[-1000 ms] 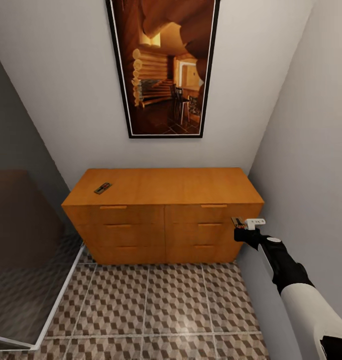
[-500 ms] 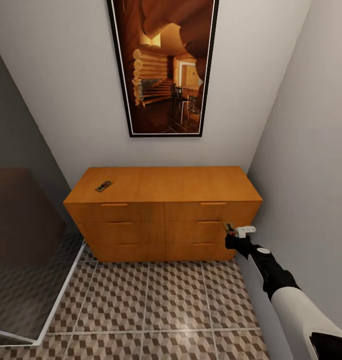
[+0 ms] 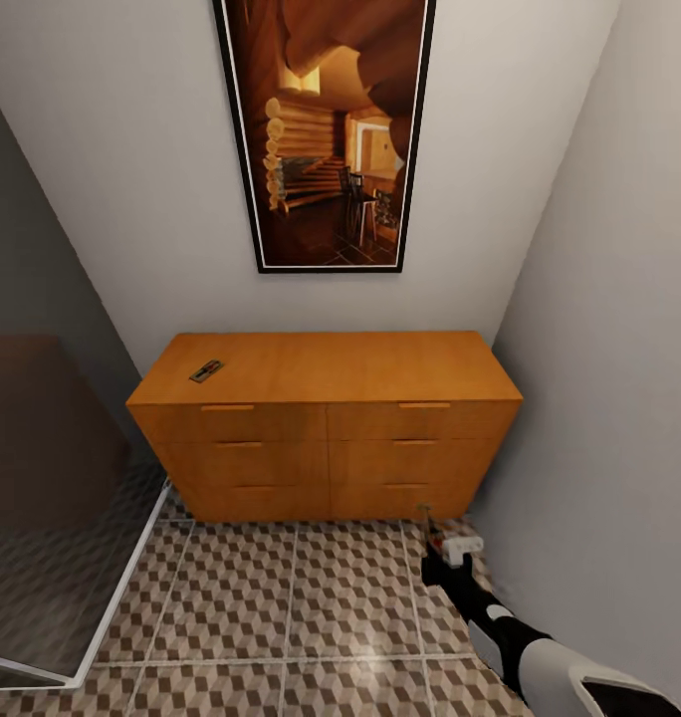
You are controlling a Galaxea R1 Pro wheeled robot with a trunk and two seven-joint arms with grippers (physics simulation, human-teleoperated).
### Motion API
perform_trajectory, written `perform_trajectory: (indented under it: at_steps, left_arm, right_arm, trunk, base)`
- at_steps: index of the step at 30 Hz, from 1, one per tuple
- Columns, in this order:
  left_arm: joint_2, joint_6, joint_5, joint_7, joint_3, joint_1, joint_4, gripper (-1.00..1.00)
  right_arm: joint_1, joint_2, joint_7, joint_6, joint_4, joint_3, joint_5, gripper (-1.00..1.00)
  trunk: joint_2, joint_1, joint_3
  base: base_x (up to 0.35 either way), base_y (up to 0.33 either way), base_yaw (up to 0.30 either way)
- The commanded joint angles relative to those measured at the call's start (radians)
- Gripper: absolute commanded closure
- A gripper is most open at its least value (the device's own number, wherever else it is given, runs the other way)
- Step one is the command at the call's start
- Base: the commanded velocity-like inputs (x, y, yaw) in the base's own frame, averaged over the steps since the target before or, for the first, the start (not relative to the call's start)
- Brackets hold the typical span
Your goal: Take the four mousetraps from the cabinet in the bathroom and place them on the bathroom floor. Make sure all four end up on the same floor surface, and ensure that at least two of them are either under or directly next to the same bathroom sink.
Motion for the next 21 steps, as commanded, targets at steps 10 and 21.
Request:
perform_trajectory:
  at_steps: [10,21]
  left_arm:
    - [-0.012,0.065,0.005,0.007,-0.007,-0.002,-0.088,-1.0]
    - [-0.015,0.718,0.006,-0.002,-0.007,-0.002,-0.616,-1.0]
  right_arm:
    - [0.209,-0.003,-0.002,-0.241,0.018,-0.012,0.007,1.0]
    - [0.385,-0.006,-0.004,-0.468,0.019,-0.012,0.005,1.0]
  trunk:
    - [-0.002,0.001,-0.002]
    - [-0.002,0.001,-0.002]
  base:
    - [0.0,0.0,0.0]
    - [0.0,0.0,0.0]
